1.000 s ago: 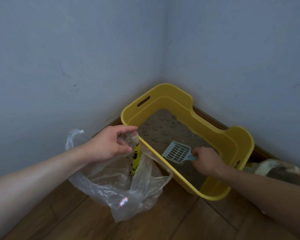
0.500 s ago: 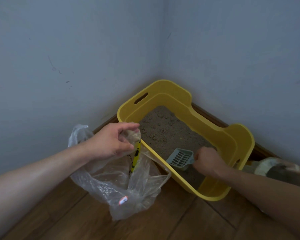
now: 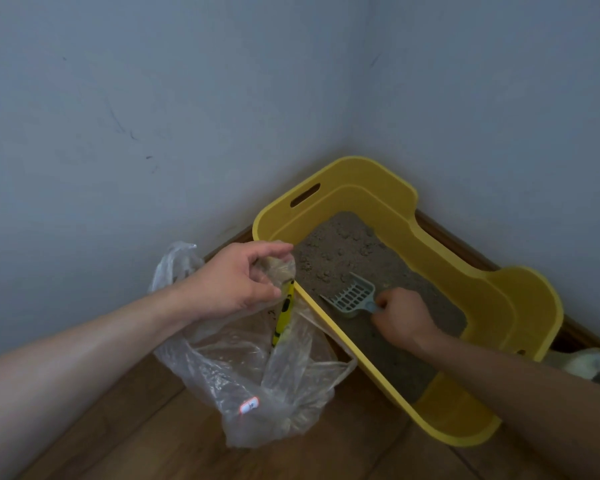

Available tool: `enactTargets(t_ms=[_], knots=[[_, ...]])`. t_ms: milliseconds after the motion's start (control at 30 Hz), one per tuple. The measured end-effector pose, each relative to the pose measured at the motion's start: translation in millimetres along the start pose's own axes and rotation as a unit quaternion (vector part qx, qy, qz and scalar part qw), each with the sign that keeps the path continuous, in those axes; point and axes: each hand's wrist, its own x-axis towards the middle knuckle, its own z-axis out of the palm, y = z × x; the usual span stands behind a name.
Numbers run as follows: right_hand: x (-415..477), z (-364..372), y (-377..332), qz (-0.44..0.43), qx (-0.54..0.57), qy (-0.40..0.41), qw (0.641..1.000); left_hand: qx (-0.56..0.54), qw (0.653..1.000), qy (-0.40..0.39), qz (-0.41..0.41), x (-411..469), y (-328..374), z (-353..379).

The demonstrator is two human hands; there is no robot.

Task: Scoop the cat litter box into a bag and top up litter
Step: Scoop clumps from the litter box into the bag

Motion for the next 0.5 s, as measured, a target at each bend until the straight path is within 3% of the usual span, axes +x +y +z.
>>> enactTargets(t_ms=[500], knots=[[48.1,15.7,-39.7,-0.026,0.042,0.016,0.999,-0.025,0.998,0.001,-0.049,19.1,-7.6,-13.2]])
